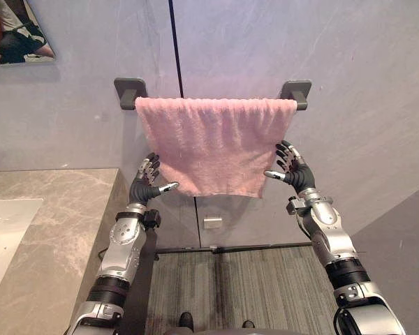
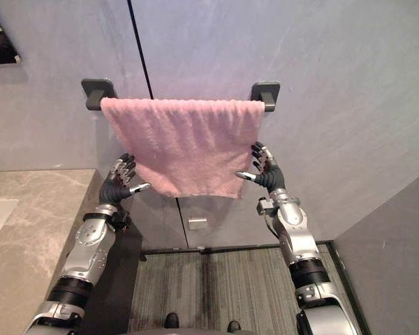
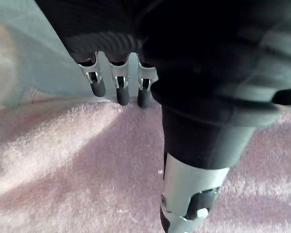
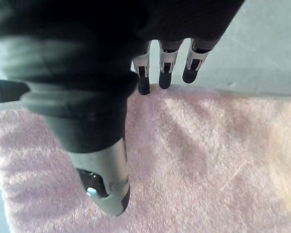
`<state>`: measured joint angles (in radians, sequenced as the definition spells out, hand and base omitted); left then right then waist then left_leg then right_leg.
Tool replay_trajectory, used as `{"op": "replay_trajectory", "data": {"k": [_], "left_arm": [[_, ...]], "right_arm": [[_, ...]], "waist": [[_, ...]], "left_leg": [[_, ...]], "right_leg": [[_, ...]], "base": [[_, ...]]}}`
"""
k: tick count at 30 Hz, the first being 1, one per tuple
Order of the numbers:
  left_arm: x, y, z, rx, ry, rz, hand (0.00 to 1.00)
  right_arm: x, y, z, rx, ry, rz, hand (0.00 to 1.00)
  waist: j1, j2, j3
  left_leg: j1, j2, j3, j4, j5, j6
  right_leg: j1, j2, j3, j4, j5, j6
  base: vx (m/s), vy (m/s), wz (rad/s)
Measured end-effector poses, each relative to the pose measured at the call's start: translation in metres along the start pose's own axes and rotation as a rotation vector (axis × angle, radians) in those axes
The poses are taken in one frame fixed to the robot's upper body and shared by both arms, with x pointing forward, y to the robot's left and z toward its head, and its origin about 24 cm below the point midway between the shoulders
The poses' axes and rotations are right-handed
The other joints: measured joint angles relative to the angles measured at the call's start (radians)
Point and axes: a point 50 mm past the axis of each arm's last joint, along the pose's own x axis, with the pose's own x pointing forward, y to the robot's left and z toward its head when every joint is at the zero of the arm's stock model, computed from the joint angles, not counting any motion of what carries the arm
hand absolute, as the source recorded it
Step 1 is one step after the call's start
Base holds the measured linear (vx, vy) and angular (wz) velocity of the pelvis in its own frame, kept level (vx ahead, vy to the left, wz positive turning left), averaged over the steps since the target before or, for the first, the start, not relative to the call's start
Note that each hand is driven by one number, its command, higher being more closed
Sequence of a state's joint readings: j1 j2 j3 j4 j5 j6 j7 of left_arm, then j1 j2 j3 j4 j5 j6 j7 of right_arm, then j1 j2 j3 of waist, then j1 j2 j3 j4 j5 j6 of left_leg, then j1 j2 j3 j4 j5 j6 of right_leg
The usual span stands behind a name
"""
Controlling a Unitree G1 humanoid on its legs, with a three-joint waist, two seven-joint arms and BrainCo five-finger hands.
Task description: Organize washtable
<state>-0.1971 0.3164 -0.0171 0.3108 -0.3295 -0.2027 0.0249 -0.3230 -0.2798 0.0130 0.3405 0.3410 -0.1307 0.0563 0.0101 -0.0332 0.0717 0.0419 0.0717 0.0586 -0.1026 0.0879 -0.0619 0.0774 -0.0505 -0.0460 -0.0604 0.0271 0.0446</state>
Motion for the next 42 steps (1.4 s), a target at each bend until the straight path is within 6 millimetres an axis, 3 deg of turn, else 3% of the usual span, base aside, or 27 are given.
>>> {"op": "replay_trajectory", "data": {"k": [8, 14, 19, 27, 32, 42], "left_arm": [[-0.002, 0.018, 0.003, 0.002, -0.013, 0.073, 0.00], [-0.022, 0.030, -0.002, -0.027, -0.012, 0.144, 0.00], [-0.040, 0.030, -0.009, -0.040, 0.002, 0.157, 0.00], [-0.084, 0.019, -0.045, -0.091, 0.148, 0.173, 0.00], [-0.123, 0.017, -0.087, -0.095, 0.359, 0.200, 0.00], [-0.205, 0.024, -0.150, 0.027, 0.805, 0.217, 0.00]], "right_arm": [[-0.012, -0.029, 0.001, -0.008, -0.018, -0.134, 0.00], [-0.029, -0.051, 0.008, -0.059, -0.057, -0.244, 0.00], [-0.046, -0.066, -0.002, -0.104, -0.012, -0.316, 0.00], [-0.095, -0.071, -0.050, -0.122, 0.190, -0.394, 0.00], [-0.141, -0.066, -0.105, -0.131, 0.464, -0.419, 0.00], [-0.204, -0.051, -0.154, -0.260, 0.800, -0.290, 0.00]], "waist": [[-0.001, -0.003, 0.000], [-0.010, -0.003, 0.000], [-0.017, -0.003, 0.000], [-0.026, 0.005, 0.004], [-0.025, 0.018, 0.010], [-0.020, 0.023, 0.010]], "left_leg": [[0.004, 0.000, -0.001, 0.004, 0.000, 0.000], [0.004, 0.000, 0.000, 0.000, -0.001, -0.001], [0.005, 0.000, -0.001, 0.000, -0.002, -0.001], [0.006, -0.002, -0.003, 0.000, -0.004, -0.002], [0.008, -0.008, -0.015, 0.000, -0.004, -0.001], [0.037, -0.004, -0.001, -0.001, -0.028, -0.007]], "right_leg": [[0.005, 0.000, -0.002, -0.001, 0.000, 0.000], [0.005, -0.001, -0.001, -0.003, 0.000, 0.000], [0.006, -0.001, -0.002, -0.006, 0.000, 0.000], [0.006, 0.001, -0.011, -0.007, -0.003, 0.004], [0.009, -0.002, -0.027, 0.001, -0.014, 0.013], [0.024, -0.003, -0.030, 0.034, -0.052, 0.011]], "base": [[0.00, -0.002, 0.00], [-0.01, -0.004, 0.00], [0.00, 0.000, 0.00], [0.00, 0.000, 0.00], [0.00, -0.002, 0.06], [-0.01, -0.005, 0.01]]}}
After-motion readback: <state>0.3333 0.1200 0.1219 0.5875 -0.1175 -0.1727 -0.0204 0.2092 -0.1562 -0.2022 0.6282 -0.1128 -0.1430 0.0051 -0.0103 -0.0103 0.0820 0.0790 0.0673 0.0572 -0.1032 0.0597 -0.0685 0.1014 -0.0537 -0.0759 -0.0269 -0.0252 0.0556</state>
